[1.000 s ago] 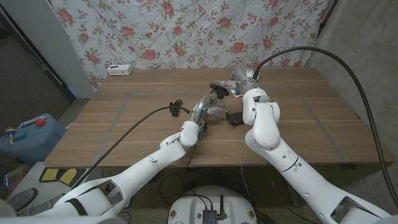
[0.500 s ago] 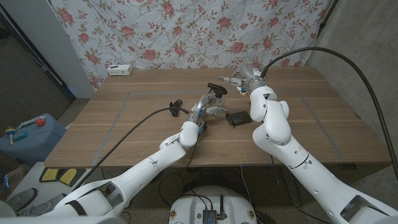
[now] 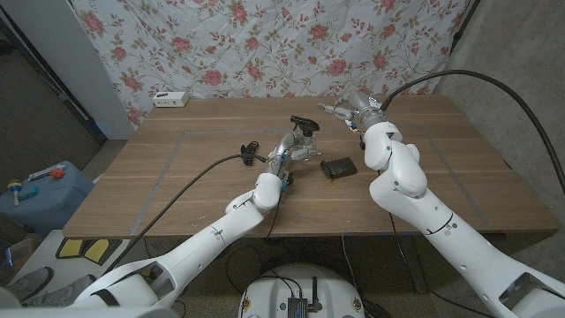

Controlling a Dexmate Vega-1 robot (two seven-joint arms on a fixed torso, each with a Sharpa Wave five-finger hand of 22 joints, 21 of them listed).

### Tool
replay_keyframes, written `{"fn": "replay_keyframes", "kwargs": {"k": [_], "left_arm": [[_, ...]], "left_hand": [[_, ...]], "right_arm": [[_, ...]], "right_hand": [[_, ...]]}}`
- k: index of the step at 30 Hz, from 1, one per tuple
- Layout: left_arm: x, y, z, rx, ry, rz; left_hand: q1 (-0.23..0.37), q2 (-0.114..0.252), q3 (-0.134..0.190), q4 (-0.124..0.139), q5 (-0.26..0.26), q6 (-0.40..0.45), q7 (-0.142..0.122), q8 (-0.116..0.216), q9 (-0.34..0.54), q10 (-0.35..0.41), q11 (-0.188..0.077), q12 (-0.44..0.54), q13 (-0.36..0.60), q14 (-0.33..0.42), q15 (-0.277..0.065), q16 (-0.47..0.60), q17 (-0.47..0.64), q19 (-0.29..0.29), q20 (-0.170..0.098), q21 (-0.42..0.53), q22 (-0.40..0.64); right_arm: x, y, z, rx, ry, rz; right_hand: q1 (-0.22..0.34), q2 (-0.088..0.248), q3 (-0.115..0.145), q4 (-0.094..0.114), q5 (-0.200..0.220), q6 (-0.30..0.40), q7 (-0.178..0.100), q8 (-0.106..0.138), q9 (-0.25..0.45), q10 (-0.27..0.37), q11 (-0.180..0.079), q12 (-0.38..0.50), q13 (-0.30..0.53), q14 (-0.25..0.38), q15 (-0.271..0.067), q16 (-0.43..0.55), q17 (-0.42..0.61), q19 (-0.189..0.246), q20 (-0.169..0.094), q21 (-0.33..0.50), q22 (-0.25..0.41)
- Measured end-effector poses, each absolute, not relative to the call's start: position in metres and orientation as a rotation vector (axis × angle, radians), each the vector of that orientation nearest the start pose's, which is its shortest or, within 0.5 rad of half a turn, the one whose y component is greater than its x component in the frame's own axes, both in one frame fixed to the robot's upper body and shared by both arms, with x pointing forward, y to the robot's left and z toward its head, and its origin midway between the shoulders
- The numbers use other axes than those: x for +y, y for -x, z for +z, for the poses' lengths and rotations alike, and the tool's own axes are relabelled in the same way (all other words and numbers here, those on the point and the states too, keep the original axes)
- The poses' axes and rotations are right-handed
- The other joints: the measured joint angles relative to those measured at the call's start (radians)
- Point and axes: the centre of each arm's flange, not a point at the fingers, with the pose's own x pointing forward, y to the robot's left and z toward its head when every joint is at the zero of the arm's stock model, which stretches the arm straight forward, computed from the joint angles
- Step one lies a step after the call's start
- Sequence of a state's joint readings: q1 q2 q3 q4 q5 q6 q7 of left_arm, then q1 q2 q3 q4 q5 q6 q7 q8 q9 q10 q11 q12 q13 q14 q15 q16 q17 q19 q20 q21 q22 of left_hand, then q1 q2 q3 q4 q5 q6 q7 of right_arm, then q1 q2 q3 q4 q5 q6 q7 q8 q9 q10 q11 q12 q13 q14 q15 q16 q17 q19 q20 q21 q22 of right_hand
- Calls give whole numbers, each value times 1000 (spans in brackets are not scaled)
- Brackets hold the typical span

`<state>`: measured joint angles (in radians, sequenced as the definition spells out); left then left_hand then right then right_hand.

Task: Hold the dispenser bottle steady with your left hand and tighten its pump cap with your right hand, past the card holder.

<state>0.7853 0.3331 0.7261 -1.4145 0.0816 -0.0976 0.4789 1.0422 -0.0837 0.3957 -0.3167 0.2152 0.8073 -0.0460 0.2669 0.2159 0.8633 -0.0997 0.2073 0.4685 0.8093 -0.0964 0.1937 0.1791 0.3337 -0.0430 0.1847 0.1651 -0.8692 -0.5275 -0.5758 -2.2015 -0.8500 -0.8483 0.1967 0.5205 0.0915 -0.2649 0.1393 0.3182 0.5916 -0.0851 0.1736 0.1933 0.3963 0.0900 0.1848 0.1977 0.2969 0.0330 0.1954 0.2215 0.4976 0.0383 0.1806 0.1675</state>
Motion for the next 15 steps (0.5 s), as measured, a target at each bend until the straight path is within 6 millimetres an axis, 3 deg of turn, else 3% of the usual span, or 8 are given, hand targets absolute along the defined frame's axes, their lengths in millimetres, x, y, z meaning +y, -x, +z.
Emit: {"fn": "replay_keyframes", "kwargs": {"k": [7, 15], "left_arm": [[84, -620, -57, -720, -462, -61], [90, -617, -60, -714, -421, -49]], "left_hand": [[0, 0, -3, 3, 0, 0, 0, -13, 0, -4, 4, -4, -5, 0, 0, 0, 0, 0, 0, 0, 0], [0, 0, -3, 3, 0, 0, 0, -21, 0, -11, 4, -8, -12, 0, 0, 0, -2, -5, 5, 0, 0]], "right_arm": [[-165, -513, 70, -491, 1102, -242], [-171, -520, 68, -491, 1034, -213]], "right_hand": [[-4, 19, -3, 3, 4, -65, 7, 0, 0, -39, 3, -4, -3, -38, -3, -8, -3, -28, -17, 0, 0], [-25, 34, -7, 7, 4, -116, 5, 0, -1, -78, -13, -4, -3, -79, -15, -8, -8, -58, -39, 0, 0]]}}
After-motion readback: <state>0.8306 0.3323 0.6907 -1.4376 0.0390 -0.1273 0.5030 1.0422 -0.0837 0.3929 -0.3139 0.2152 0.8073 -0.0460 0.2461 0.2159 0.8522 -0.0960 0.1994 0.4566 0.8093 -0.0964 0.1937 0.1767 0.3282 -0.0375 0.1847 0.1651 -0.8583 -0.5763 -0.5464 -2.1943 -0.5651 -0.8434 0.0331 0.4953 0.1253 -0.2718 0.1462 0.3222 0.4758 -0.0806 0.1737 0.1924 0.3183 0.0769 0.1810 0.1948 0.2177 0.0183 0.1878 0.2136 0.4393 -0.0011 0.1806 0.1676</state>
